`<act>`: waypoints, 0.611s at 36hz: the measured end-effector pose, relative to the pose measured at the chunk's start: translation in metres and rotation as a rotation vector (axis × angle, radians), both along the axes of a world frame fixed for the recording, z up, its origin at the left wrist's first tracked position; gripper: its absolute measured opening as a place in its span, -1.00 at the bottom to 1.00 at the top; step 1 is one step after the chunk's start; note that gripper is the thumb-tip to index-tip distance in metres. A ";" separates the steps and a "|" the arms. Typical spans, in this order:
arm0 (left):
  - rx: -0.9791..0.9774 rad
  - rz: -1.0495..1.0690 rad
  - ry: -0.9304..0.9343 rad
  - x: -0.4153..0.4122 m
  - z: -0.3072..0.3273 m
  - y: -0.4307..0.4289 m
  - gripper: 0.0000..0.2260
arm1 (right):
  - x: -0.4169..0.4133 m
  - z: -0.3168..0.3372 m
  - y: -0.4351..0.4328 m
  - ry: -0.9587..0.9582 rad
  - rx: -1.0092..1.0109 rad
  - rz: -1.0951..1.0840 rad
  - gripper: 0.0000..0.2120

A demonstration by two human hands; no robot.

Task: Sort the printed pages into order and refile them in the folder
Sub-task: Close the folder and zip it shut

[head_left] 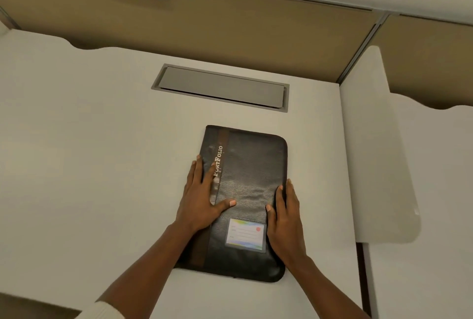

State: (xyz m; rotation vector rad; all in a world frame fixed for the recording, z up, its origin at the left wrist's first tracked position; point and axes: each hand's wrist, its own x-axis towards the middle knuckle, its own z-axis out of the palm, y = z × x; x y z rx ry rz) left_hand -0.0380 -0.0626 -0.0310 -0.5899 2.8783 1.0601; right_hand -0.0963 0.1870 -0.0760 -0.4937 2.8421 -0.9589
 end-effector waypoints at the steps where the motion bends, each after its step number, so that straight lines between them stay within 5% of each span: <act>1: -0.001 -0.005 0.000 0.000 -0.001 -0.001 0.08 | 0.002 0.000 -0.001 0.007 0.002 -0.001 -0.39; 13: -0.061 -0.068 -0.053 0.002 0.001 -0.007 0.06 | 0.005 0.002 -0.001 -0.031 -0.019 -0.014 -0.32; 22: -0.213 -0.238 -0.199 0.012 0.031 -0.031 -0.04 | 0.003 0.024 0.000 -0.042 0.167 0.037 -0.39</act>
